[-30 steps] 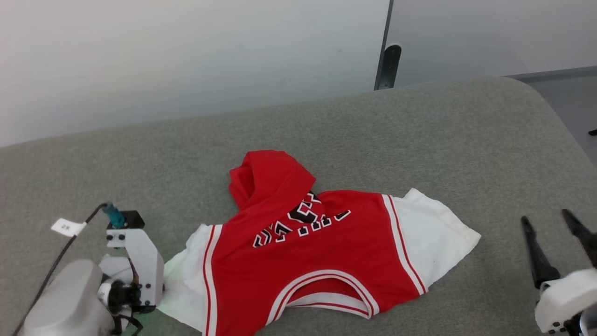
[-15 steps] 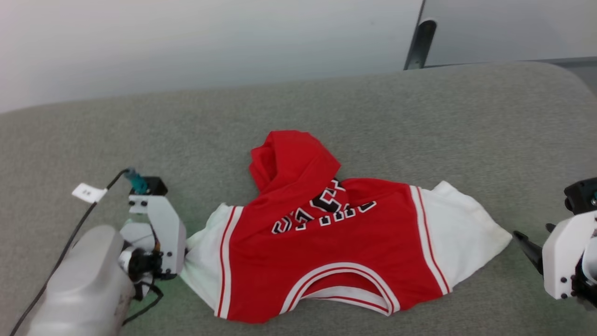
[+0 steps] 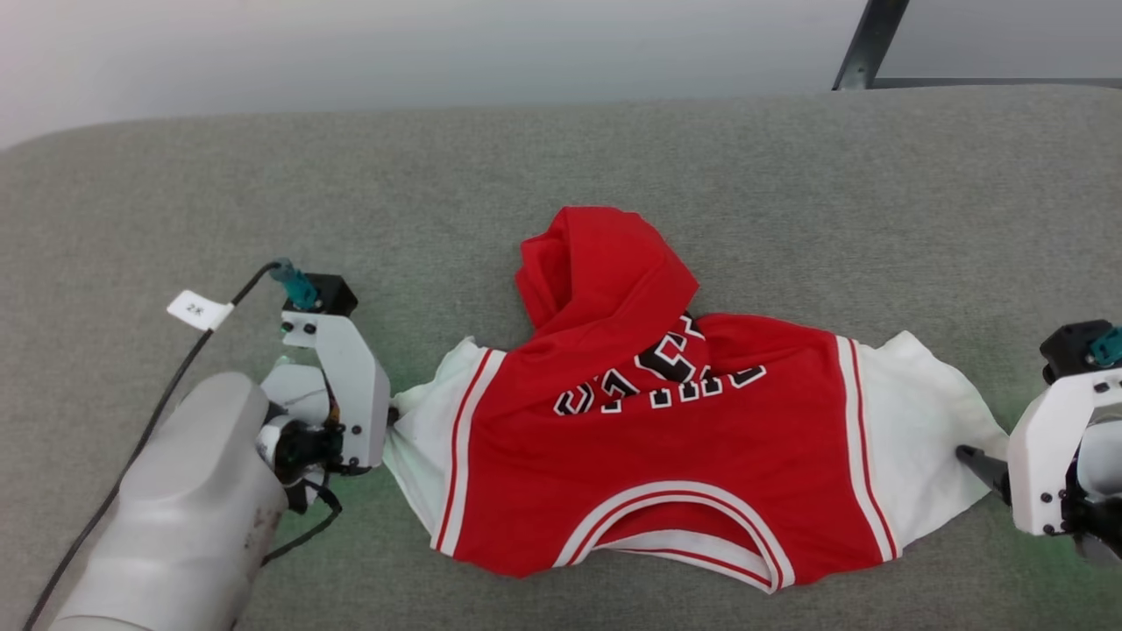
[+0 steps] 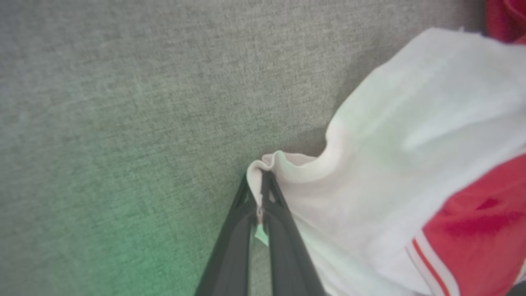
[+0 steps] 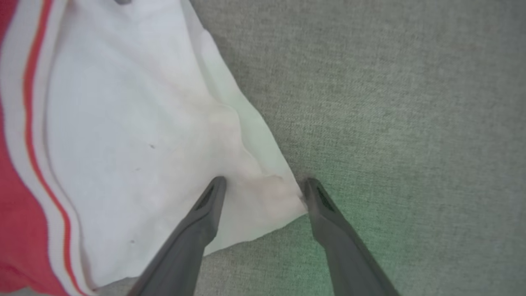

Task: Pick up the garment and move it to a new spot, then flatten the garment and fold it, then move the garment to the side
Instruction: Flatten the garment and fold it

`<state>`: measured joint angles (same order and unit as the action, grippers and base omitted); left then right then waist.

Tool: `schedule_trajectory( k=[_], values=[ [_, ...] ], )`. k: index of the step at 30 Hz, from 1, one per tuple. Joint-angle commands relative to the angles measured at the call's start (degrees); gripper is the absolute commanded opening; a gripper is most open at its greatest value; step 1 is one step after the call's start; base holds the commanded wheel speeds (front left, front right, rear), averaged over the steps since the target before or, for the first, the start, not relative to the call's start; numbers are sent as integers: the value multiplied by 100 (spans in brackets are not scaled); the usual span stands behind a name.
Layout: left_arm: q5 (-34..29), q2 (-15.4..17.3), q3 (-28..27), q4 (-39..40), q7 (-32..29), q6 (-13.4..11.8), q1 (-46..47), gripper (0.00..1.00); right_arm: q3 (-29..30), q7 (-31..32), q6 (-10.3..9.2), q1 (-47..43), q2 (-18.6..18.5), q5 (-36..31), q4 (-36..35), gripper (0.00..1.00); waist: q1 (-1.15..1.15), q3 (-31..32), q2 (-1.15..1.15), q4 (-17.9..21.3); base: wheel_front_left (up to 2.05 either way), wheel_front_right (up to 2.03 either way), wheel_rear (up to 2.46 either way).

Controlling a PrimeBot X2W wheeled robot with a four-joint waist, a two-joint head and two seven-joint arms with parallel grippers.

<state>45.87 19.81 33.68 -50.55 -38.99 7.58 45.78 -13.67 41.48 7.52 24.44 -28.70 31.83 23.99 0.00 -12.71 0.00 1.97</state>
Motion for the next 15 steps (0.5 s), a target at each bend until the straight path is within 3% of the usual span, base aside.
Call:
schedule_trajectory(
  k=[1, 7, 8, 9, 15],
  values=[
    [52, -171, 168, -115, 56, -21, -170, 0, -98, 95, -6, 68, 32, 80, 214, 100, 0, -61, 0, -62, 0, 0, 0],
    [191, -148, 318, -142, 115, -24, -100, 0, -285, 197, -7, 174, 39, 135, 620, 100, 0, -93, 0, -82, 0, 0, 0],
    [232, -144, 341, -156, 115, -24, -85, 0, -342, 246, -7, 185, 27, 157, 699, 57, 0, -94, 0, -81, 0, 0, 0],
    [253, -139, 364, -167, 124, -23, -67, 0, -356, 267, -7, 202, 17, 204, 775, 0, 0, -91, 0, -80, 0, 0, 0],
    [453, -126, 506, -246, 88, -19, -46, 0, -407, 374, -7, 317, -153, 504, 913, 0, 0, 49, 0, -62, 0, 0, 0]
  ],
)
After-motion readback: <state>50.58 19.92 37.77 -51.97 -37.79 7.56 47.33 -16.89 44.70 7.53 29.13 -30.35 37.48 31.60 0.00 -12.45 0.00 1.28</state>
